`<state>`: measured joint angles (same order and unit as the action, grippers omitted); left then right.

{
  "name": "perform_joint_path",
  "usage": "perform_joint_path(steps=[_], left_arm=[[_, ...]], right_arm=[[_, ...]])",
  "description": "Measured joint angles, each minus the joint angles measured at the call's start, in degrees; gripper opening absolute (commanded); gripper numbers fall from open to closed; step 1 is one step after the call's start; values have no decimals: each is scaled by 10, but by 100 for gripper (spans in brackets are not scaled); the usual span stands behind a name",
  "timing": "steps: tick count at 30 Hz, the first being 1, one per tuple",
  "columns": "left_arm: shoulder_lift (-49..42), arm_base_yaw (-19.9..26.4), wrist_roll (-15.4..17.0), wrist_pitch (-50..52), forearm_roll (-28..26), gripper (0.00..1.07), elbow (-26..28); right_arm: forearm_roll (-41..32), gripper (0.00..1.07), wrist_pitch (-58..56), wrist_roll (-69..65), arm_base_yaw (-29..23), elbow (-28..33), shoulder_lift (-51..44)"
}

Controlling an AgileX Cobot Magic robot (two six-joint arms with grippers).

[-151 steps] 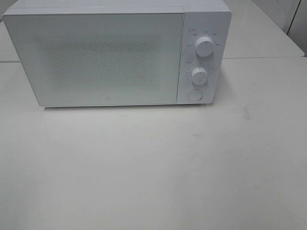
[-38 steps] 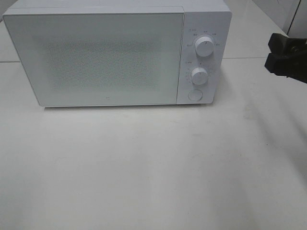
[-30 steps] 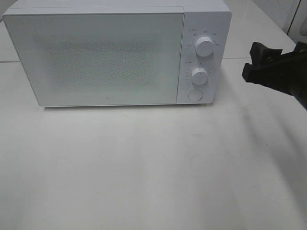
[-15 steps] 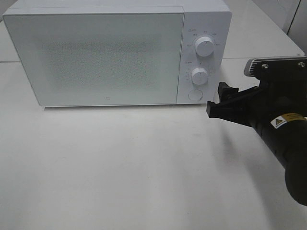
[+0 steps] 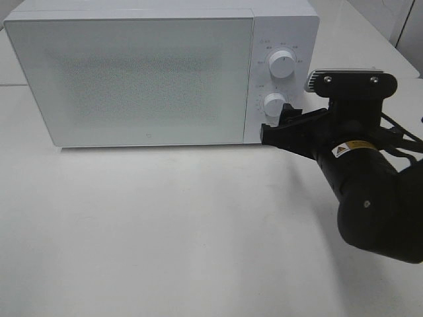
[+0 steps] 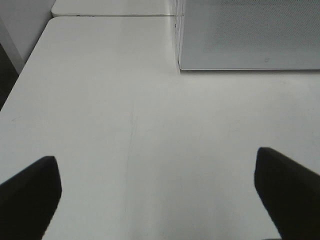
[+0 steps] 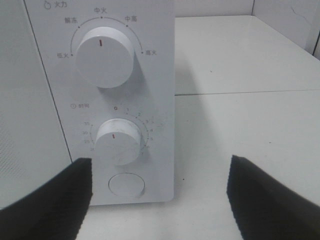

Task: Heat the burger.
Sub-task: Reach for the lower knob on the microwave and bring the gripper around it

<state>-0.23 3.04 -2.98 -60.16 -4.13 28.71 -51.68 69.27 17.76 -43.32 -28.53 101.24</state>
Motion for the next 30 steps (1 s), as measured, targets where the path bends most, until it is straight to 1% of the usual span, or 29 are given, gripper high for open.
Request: perform_joint_path(steps=[9, 13, 14, 18, 23, 30], left_arm=[[0, 0, 0, 0, 0, 100, 0], [0, 0, 0, 0, 0, 100, 0], [0, 0, 0, 0, 0, 100, 0], [0, 0, 0, 0, 0, 100, 0], [0, 0, 0, 0, 0, 100, 0], [0, 0, 0, 0, 0, 100, 0]], right_arm=[[3, 75, 0, 0, 0, -64, 67], [9, 75, 0, 0, 0, -83, 84], [12, 75, 0, 0, 0, -96, 93], [20, 75, 0, -1, 3, -113, 111], [42, 75, 1, -1, 25, -144, 133], [59, 75, 1, -1, 46, -166, 158]])
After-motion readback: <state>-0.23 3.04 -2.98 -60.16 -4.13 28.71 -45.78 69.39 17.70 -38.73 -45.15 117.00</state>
